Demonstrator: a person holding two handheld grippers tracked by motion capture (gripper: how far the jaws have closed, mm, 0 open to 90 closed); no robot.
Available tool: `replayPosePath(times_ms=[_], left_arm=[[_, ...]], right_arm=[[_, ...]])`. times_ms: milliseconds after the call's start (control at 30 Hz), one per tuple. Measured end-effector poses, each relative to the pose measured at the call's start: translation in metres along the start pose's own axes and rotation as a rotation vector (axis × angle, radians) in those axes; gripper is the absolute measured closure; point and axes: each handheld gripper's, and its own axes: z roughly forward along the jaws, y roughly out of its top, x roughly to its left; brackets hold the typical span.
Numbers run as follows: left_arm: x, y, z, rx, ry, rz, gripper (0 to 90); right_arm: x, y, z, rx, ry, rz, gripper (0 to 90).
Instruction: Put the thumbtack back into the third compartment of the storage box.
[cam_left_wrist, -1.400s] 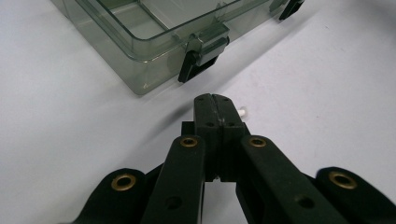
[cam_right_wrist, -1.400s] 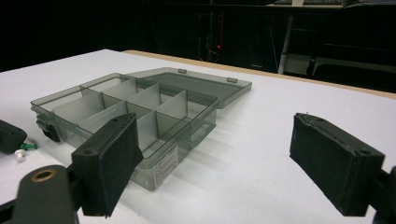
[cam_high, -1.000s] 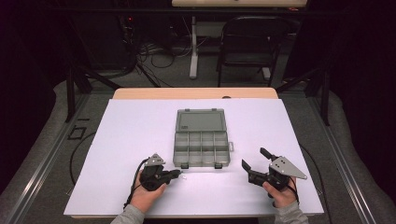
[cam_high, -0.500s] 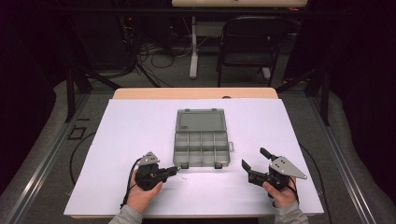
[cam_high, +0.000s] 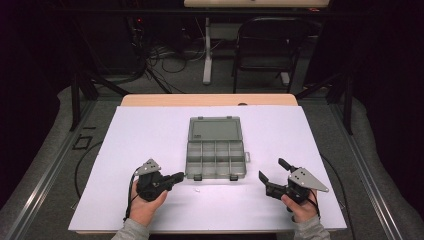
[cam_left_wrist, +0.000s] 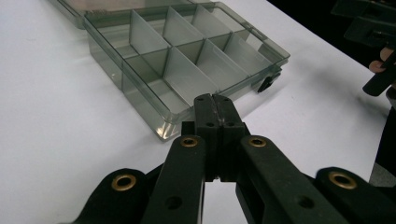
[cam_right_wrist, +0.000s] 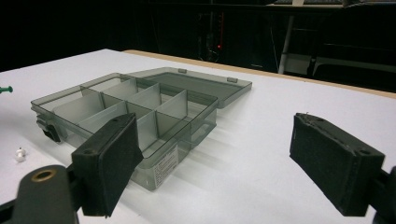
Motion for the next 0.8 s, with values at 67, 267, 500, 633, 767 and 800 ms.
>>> replayPosePath(times_ms=[67,267,500,633,767,800], left_arm=[[0.000,0.002,-0.001,-0.008,0.002,0.003,90.0],[-0.002,0.015,-0.004,-0.033,0.013,0.024,90.0],[-0.007,0.035,0.001,-0.045,0.021,0.050,90.0],[-0.009,0.049,0.006,-0.050,0.009,0.054,90.0],[-0.014,0.064,0.015,-0.043,0.003,0.076,90.0],[-0.017,0.070,0.021,-0.040,0.002,0.087,90.0]], right_arm=[[0.000,0.000,0.000,-0.001,-0.001,0.000,15.4],[0.000,0.000,0.001,0.002,-0.003,-0.003,15.4],[0.000,-0.001,0.001,0.003,-0.005,-0.005,15.4],[0.000,-0.001,0.001,0.004,-0.005,-0.004,15.4],[0.000,-0.001,0.001,0.002,-0.005,-0.003,15.4],[0.000,-0.001,0.001,0.003,-0.004,-0.004,15.4]])
